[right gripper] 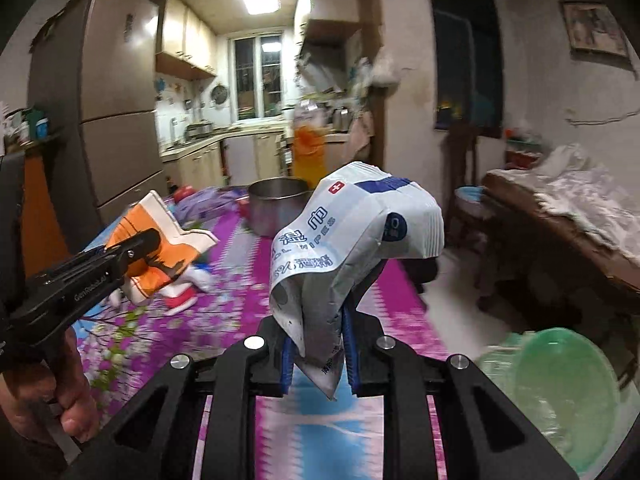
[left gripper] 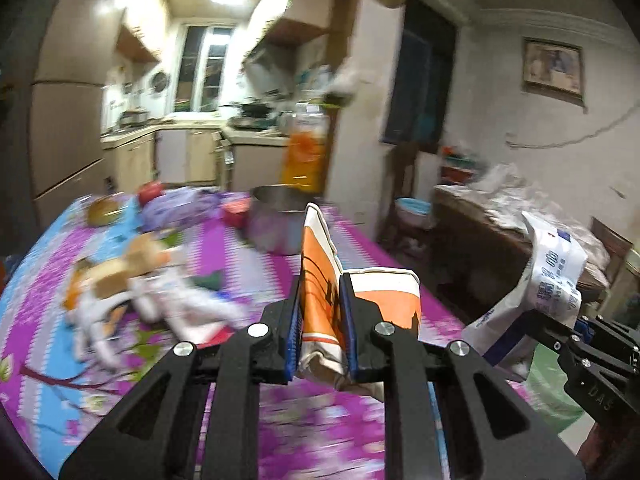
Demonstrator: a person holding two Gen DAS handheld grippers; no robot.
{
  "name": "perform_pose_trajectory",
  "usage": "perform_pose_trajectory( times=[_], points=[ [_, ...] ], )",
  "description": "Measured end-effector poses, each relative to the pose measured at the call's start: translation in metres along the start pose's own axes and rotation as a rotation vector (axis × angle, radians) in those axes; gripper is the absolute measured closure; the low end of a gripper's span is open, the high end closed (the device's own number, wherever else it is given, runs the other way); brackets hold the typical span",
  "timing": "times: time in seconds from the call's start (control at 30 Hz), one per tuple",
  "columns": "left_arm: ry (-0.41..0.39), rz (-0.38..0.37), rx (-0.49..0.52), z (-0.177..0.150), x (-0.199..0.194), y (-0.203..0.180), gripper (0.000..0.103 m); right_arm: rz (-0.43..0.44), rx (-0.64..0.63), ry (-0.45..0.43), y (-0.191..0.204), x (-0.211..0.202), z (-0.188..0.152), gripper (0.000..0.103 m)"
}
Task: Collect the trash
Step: 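Carry both items over the green bin and open both tools to drop them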
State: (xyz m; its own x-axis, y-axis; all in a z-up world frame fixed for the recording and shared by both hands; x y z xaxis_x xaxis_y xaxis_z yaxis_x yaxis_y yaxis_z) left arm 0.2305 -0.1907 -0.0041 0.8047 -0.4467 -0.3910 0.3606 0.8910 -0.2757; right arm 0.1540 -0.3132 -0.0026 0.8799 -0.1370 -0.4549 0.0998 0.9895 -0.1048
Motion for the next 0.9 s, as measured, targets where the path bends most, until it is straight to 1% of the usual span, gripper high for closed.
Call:
perform_pose_trajectory(
  times=[0.03, 0.13, 0.27, 0.43, 0.53, 0.6, 0.67, 0.7, 0.8, 0.9],
  points=[
    [0.001, -0.014, 0.009, -0.001, 0.002, -0.011, 0.087, -0.016, 0.006, -0.001, -0.013, -0.007, -0.001, 0.082],
    [0.015, -0.093, 0.052, -0.008, 0.013, -0.068, 0.087, -0.08, 0.023, 0.003, -0.057, -0.026, -0.006, 0.082],
    [0.039, -0.181, 0.099, -0.021, 0.026, -0.127, 0.086, -0.166, 0.039, 0.034, -0.118, -0.049, -0.016, 0.082],
    [0.09, -0.291, 0.156, -0.047, 0.043, -0.203, 0.086, -0.24, 0.093, 0.069, -0.188, -0.072, -0.033, 0.082],
    [0.125, -0.327, 0.181, -0.061, 0.051, -0.235, 0.086, -0.27, 0.141, 0.095, -0.233, -0.084, -0.048, 0.082],
    [0.156, -0.345, 0.191, -0.071, 0.061, -0.251, 0.086, -0.273, 0.185, 0.09, -0.261, -0.09, -0.056, 0.082],
    [0.182, -0.356, 0.199, -0.08, 0.069, -0.262, 0.086, -0.275, 0.227, 0.107, -0.287, -0.095, -0.066, 0.082],
    [0.192, -0.359, 0.204, -0.083, 0.074, -0.265, 0.086, -0.275, 0.243, 0.128, -0.298, -0.095, -0.073, 0.082],
    [0.236, -0.37, 0.218, -0.097, 0.085, -0.277, 0.086, -0.221, 0.314, 0.211, -0.324, -0.083, -0.101, 0.082],
    [0.27, -0.38, 0.246, -0.115, 0.092, -0.29, 0.086, -0.192, 0.331, 0.286, -0.339, -0.063, -0.127, 0.081]
  ],
)
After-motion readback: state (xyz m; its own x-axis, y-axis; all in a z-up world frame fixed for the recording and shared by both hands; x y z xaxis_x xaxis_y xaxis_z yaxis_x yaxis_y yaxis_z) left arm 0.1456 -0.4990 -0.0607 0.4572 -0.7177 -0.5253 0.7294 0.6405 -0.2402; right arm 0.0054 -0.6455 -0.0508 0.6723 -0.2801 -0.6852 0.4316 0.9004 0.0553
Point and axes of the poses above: each gripper's, at about its wrist camera, not at the fingertips, and x roughly the way its jaws point, y to its left, z to its top, the point moved 10 cm from there along x, roughly the way its jaws point, and after that the axes turned 8 degrees about -x, right-handed, at the moved point
